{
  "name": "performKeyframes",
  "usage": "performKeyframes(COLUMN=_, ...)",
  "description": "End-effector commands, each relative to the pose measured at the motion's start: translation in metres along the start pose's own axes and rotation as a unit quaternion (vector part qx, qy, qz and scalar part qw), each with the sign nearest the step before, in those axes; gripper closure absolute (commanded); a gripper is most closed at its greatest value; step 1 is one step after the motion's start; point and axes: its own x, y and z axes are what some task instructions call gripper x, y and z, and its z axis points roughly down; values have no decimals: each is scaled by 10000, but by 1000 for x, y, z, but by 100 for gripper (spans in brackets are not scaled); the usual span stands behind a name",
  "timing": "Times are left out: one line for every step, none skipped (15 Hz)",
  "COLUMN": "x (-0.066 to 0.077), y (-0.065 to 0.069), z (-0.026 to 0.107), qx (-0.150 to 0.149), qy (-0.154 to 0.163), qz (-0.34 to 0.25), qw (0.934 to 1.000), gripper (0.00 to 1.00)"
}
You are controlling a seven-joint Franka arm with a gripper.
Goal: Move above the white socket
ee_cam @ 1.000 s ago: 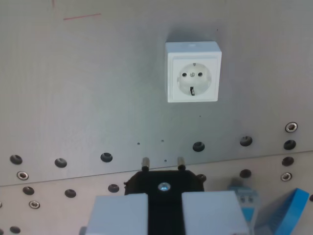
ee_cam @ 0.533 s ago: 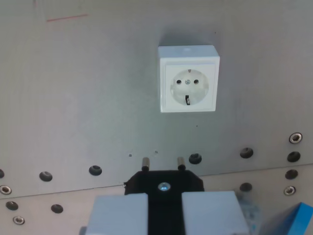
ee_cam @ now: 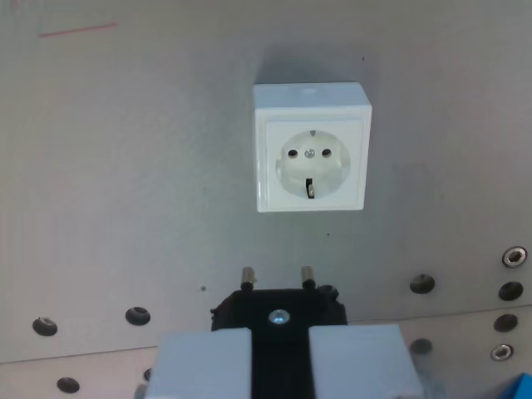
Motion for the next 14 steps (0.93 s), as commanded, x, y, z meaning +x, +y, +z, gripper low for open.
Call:
performKeyframes(x=-5, y=8, z=17, qx=-91, qy=545, qz=-119, qw=9984, gripper=100)
performKeyframes(x=-6, y=9, z=22, qx=-99, qy=540, qz=-121, qw=9984, gripper=100)
performKeyframes(x=-7, y=11, z=27, qx=-106, qy=538, qz=-132, qw=9984, gripper=100)
performKeyframes(x=-7, y=12, z=32, qx=-111, qy=541, qz=-141, qw=9984, gripper=100)
performKeyframes(x=-8, y=13, z=37, qx=-114, qy=549, qz=-146, qw=9983, gripper=100)
performKeyframes(x=-9, y=14, z=42, qx=-120, qy=547, qz=-139, qw=9983, gripper=100)
performKeyframes(x=-10, y=15, z=47, qx=-125, qy=545, qz=-139, qw=9983, gripper=100)
performKeyframes(x=-11, y=16, z=52, qx=-131, qy=550, qz=-139, qw=9983, gripper=100)
performKeyframes(x=-11, y=16, z=57, qx=-135, qy=568, qz=-141, qw=9982, gripper=100)
performKeyframes(x=-12, y=17, z=62, qx=-139, qy=564, qz=-143, qw=9982, gripper=100)
performKeyframes(x=-13, y=18, z=68, qx=-142, qy=555, qz=-146, qw=9983, gripper=100)
performKeyframes(x=-13, y=19, z=73, qx=-142, qy=562, qz=-152, qw=9982, gripper=100)
performKeyframes(x=-14, y=20, z=78, qx=-142, qy=570, qz=-156, qw=9982, gripper=100)
performKeyframes(x=-14, y=20, z=83, qx=-141, qy=561, qz=-158, qw=9982, gripper=100)
